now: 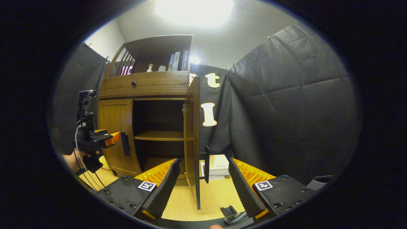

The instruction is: Open the right door of the double-door shoe cabinet with the right hand, and open the left door with the left hand.

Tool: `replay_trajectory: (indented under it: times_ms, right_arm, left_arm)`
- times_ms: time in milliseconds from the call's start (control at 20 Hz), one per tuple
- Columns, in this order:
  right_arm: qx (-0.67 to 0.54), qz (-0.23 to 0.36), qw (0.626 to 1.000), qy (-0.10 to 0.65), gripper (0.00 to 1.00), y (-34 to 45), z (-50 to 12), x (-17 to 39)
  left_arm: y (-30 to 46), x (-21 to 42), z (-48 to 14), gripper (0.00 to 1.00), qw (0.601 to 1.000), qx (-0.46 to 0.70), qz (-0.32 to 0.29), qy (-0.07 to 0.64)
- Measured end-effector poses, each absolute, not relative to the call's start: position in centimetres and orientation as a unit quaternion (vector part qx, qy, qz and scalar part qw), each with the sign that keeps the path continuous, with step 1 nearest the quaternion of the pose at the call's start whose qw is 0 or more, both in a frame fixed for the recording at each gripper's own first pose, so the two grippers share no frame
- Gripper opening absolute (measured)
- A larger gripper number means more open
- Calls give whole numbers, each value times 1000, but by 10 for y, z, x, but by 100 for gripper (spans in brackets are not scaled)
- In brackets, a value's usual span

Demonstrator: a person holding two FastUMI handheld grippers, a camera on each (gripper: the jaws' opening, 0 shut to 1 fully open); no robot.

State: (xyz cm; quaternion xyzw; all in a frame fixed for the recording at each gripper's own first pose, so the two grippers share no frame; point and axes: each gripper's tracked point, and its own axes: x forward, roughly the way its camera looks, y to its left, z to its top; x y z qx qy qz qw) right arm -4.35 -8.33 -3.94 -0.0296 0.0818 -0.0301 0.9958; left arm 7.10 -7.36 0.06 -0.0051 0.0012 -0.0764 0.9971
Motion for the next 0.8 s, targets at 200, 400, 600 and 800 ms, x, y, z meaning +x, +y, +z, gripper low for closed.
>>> replay_trajectory:
  times_ms: [200,400,600,800]
  right_arm:
    - [-29,-38,995,92,96,-85,-47,-51]
    - [-29,-42,994,102,93,-87,-52,-55]
    - [-34,-40,993,108,93,-88,-54,-59]
    - [-35,-36,993,111,93,-87,-55,-58]
  left_arm:
    - [-74,70,-6,92,997,-5,-80,17]
    - [-73,71,-12,92,996,-10,-75,39]
    - [-81,69,-9,75,997,-9,-69,45]
    - [-95,65,-7,54,997,-13,-61,41]
